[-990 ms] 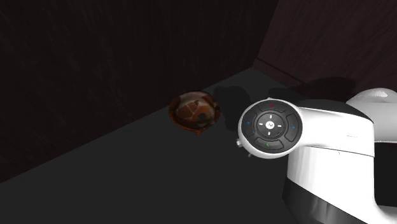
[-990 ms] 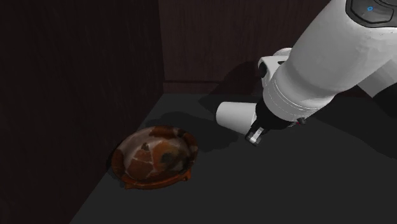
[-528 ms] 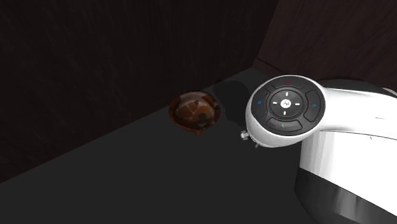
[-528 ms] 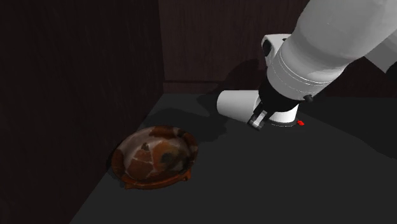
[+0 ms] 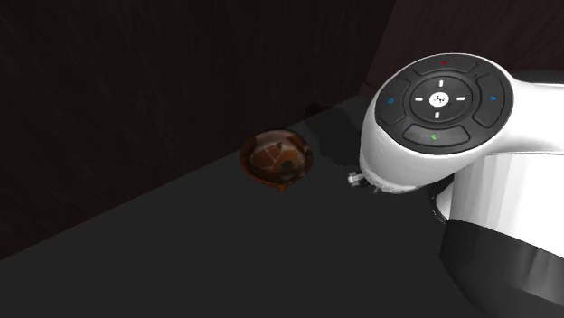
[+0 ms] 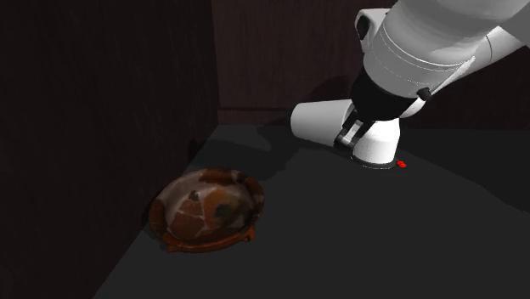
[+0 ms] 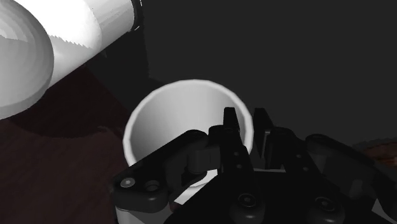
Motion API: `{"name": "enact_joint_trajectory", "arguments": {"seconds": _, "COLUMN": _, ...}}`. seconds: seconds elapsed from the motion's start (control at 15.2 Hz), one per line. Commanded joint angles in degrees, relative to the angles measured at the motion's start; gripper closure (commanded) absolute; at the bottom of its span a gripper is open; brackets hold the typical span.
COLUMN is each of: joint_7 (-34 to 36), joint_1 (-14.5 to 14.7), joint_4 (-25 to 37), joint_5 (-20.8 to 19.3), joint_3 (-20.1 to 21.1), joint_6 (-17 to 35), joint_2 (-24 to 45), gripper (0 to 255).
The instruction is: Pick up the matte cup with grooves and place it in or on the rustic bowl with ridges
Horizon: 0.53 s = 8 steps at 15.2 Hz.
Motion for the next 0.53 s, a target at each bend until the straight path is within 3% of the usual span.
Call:
{"name": "enact_joint_trajectory", "arguments": {"seconds": 0.0, "joint_7": -0.5, "joint_1": 0.1, "joint_4": 0.9, "joint_5": -0.9, "joint_3": -1.2, "joint_6": -1.2, "joint_2": -0.1, "gripper": 255}}
{"name": "enact_joint_trajectory", "arguments": {"seconds": 0.46, "joint_7": -1.9, "joint_1": -0.2, "joint_4": 4.4, "joint_5": -3.6, "joint_3": -4.5, "joint_6": -4.9, "joint_2": 0.0, "gripper": 255}}
